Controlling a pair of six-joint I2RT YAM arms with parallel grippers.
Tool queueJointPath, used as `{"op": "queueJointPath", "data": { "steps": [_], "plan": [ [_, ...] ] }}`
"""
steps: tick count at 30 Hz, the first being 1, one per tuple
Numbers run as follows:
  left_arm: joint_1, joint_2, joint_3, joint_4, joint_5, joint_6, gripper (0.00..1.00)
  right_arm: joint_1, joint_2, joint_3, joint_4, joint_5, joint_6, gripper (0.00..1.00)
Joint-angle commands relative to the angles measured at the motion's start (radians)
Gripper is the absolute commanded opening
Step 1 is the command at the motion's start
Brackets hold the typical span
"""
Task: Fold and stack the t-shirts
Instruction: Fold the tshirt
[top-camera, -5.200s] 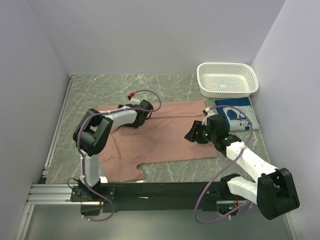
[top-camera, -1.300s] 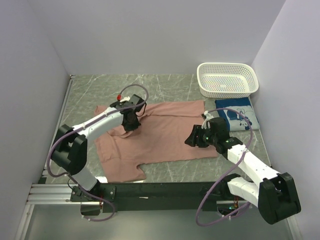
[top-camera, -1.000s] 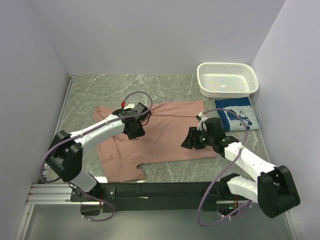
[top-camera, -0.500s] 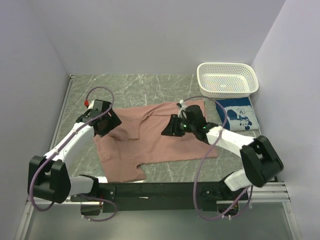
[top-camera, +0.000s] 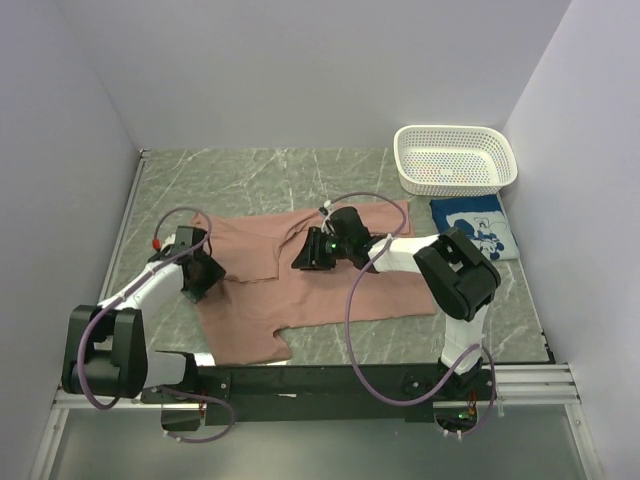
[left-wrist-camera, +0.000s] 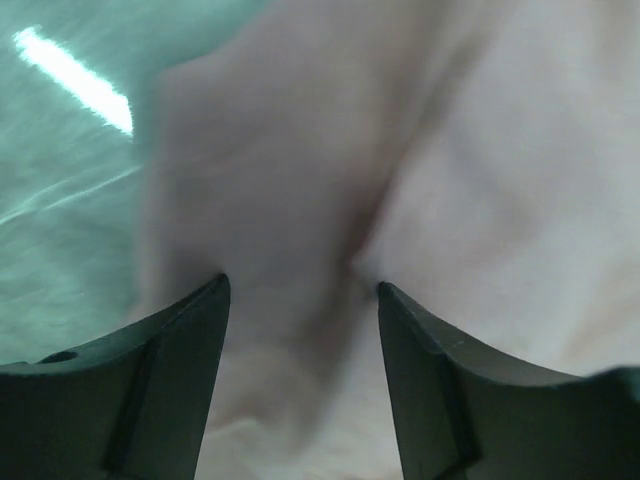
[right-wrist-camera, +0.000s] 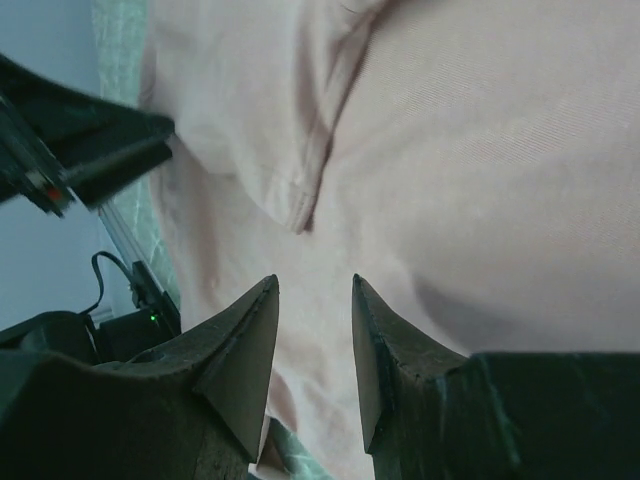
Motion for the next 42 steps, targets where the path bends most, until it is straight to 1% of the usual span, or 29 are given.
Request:
{"op": "queueJointPath", "data": {
  "steps": [1, 8, 9, 11, 13, 18, 21, 22, 23, 24, 26, 27, 29, 30, 32, 34, 36, 39, 42],
  "plan": [
    [0.031, -0.046, -0.075, 0.038, -0.033, -0.097, 0.65, 0.003, 0.014, 0.006, 0.065, 0.01, 0.012, 0.42],
    [0.096, -0.037, -0.142, -0.055, -0.036, -0.171, 0.63, 0.003, 0.033, -0.041, 0.103, 0.016, 0.029, 0.42],
    [0.122, -0.046, -0.146, -0.078, -0.044, -0.18, 0.62, 0.001, 0.033, -0.049, 0.102, 0.019, 0.027, 0.42],
    [0.157, -0.089, -0.16, -0.135, -0.068, -0.2, 0.62, 0.001, 0.031, -0.054, 0.09, 0.034, 0.021, 0.42],
    [0.163, -0.159, -0.174, -0.173, -0.067, -0.241, 0.62, 0.003, 0.028, -0.057, 0.082, 0.041, 0.018, 0.42],
    [0.188, -0.275, -0.133, -0.268, -0.106, -0.288, 0.63, 0.0, 0.028, -0.058, 0.053, 0.074, 0.012, 0.43],
    [0.193, -0.296, -0.079, -0.302, -0.137, -0.271, 0.66, -0.003, 0.034, -0.057, 0.042, 0.087, 0.007, 0.43],
    [0.193, -0.293, -0.064, -0.305, -0.151, -0.239, 0.68, -0.003, 0.036, -0.054, 0.04, 0.082, 0.007, 0.43],
    [0.193, -0.293, -0.05, -0.293, -0.152, -0.216, 0.7, -0.003, 0.036, -0.052, 0.04, 0.077, 0.004, 0.43],
    [0.193, -0.295, -0.025, -0.276, -0.143, -0.144, 0.74, -0.003, 0.033, -0.049, 0.045, 0.059, 0.001, 0.43],
    [0.193, -0.301, -0.017, -0.183, -0.075, -0.061, 0.79, -0.002, 0.021, -0.049, 0.085, 0.031, 0.004, 0.43],
    [0.194, -0.302, -0.02, -0.145, -0.044, 0.012, 0.8, 0.0, 0.017, -0.049, 0.1, 0.001, 0.009, 0.43],
    [0.191, -0.293, -0.022, -0.097, 0.045, 0.062, 0.84, 0.007, 0.017, -0.035, 0.131, -0.018, 0.032, 0.43],
    [0.188, -0.286, -0.025, -0.053, 0.068, 0.076, 0.85, 0.009, 0.019, -0.031, 0.138, -0.024, 0.039, 0.43],
    [0.186, -0.261, -0.03, -0.016, 0.128, 0.117, 0.89, 0.024, 0.033, -0.018, 0.163, -0.036, 0.07, 0.43],
    [0.182, -0.224, -0.03, 0.017, 0.15, 0.145, 0.91, 0.035, 0.046, 0.008, 0.166, -0.036, 0.091, 0.45],
    [0.179, -0.188, -0.025, 0.021, 0.15, 0.157, 0.91, 0.05, 0.071, 0.037, 0.155, -0.024, 0.102, 0.46],
    [0.177, -0.154, -0.022, 0.046, 0.189, 0.169, 0.89, 0.066, 0.102, 0.072, 0.152, -0.016, 0.124, 0.46],
    [0.165, -0.135, -0.014, 0.06, 0.205, 0.169, 0.81, 0.083, 0.135, 0.11, 0.14, -0.009, 0.139, 0.45]
  ]
}}
